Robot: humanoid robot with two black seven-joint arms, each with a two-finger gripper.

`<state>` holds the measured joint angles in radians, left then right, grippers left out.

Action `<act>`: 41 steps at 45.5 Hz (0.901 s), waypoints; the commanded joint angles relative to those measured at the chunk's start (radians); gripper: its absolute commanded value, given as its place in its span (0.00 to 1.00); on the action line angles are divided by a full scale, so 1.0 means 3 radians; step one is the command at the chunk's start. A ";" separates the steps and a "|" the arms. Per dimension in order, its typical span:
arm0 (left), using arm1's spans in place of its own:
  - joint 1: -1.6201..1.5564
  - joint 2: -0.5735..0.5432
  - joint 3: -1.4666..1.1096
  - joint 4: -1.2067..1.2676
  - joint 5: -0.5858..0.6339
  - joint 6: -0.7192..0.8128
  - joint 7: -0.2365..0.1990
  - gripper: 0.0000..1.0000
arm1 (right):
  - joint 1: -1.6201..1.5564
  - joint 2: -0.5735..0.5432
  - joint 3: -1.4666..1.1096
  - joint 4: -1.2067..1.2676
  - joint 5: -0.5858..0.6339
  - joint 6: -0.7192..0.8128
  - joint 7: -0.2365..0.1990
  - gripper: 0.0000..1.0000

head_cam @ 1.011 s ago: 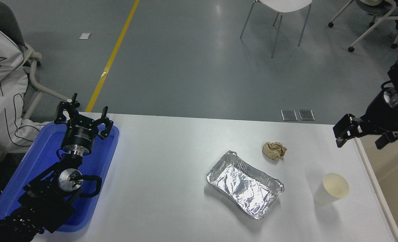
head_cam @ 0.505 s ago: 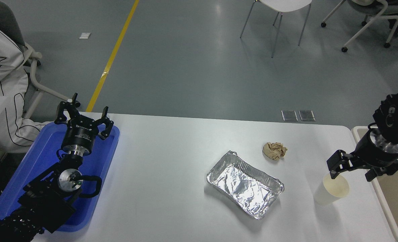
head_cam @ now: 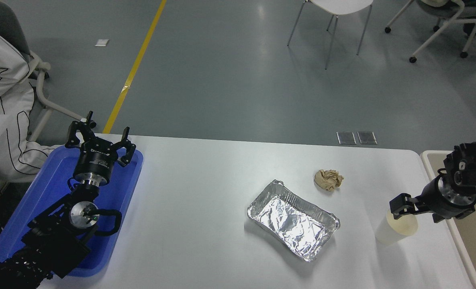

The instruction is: Pick up paper cup place in dustbin

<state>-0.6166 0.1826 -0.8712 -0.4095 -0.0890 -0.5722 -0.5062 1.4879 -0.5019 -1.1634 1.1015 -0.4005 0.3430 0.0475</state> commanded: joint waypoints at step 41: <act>0.0000 0.0005 0.0000 0.0000 0.0000 0.0000 0.0000 1.00 | -0.0327 0.0016 0.0155 -0.0205 0.0072 0.0170 0.0010 0.00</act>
<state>-0.6166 0.1830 -0.8708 -0.4095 -0.0890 -0.5722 -0.5062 1.3814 -0.4912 -1.1343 1.0303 -0.3846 0.3168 0.0478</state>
